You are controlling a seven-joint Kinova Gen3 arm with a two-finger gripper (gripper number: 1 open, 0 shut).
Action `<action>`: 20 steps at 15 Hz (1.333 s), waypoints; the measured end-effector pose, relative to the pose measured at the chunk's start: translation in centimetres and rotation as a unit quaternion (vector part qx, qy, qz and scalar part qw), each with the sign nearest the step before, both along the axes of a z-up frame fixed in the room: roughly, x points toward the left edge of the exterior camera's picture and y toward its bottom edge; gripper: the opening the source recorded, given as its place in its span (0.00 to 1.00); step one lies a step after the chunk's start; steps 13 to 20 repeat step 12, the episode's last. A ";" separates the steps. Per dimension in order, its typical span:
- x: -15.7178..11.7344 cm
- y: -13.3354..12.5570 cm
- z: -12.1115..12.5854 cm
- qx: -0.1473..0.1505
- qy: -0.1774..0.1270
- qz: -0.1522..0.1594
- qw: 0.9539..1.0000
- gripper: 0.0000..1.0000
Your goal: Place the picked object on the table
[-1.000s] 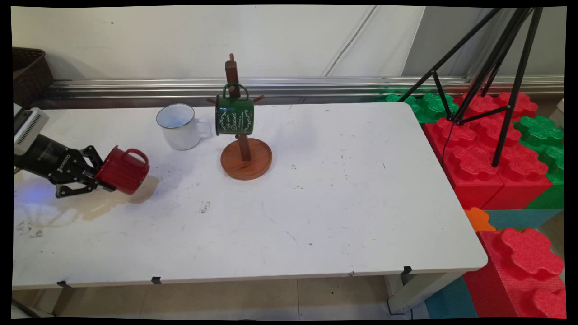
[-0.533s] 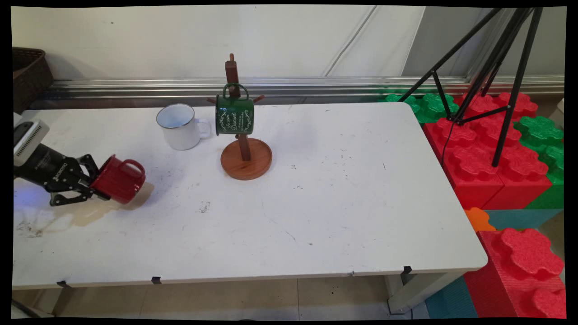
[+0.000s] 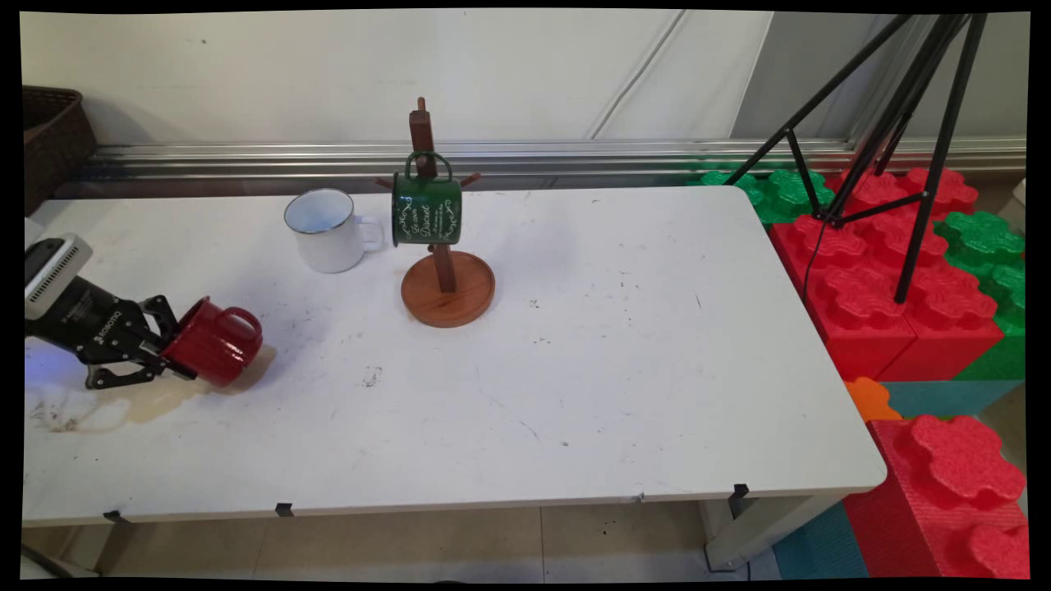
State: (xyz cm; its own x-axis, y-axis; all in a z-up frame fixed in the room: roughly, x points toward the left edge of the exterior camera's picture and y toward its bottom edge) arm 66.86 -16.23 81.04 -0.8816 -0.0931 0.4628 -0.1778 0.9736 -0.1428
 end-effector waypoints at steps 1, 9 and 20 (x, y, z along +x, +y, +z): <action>-0.1 0.0 -0.1 0.001 -0.001 -0.001 1.000 0.00; -0.5 0.2 -0.3 0.002 -0.003 -0.012 1.000 1.00; -0.7 0.1 -0.3 0.001 -0.002 -0.013 1.000 1.00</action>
